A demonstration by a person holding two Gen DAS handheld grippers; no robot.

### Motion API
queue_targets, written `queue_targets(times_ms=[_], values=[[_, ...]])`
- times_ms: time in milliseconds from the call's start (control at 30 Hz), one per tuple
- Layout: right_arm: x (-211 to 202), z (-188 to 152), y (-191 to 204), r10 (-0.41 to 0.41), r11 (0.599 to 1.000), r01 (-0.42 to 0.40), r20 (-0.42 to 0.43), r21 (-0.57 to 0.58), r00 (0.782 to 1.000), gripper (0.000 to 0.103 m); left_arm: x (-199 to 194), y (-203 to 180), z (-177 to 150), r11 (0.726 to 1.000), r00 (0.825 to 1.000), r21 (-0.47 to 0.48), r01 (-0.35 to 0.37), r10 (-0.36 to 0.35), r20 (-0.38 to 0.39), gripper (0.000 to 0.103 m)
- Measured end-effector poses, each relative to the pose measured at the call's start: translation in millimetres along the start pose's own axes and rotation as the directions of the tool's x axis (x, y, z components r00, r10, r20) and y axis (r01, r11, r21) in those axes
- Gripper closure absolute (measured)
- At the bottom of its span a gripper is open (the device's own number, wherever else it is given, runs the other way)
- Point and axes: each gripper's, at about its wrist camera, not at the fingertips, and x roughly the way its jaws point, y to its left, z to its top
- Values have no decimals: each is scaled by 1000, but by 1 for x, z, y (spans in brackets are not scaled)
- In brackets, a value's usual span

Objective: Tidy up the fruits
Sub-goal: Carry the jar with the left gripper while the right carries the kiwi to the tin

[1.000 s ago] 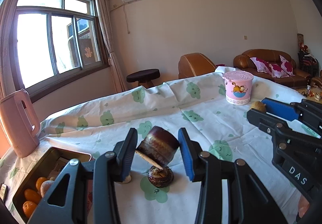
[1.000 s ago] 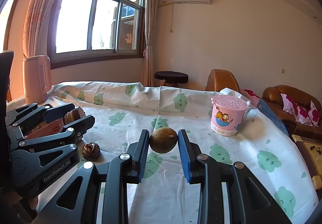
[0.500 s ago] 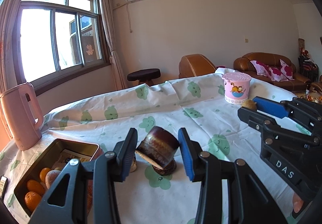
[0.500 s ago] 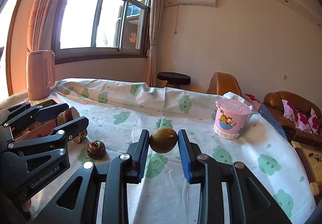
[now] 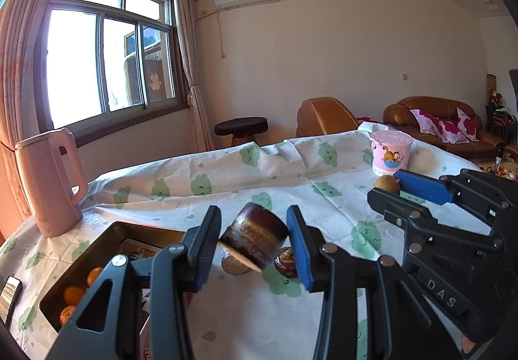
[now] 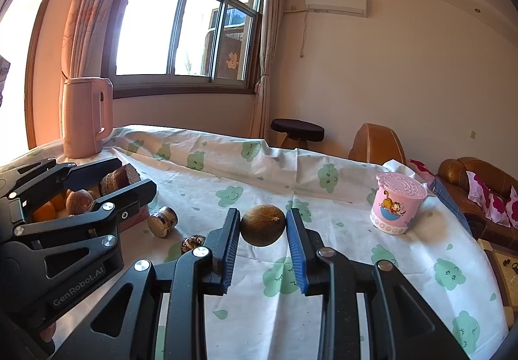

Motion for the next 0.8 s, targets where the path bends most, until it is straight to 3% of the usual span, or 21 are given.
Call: queue_targets(times_ms=[800], values=[[4, 22, 48, 107, 994, -107, 0, -38, 994, 72, -17, 71, -6, 990, 994, -83, -111, 110, -15, 59]])
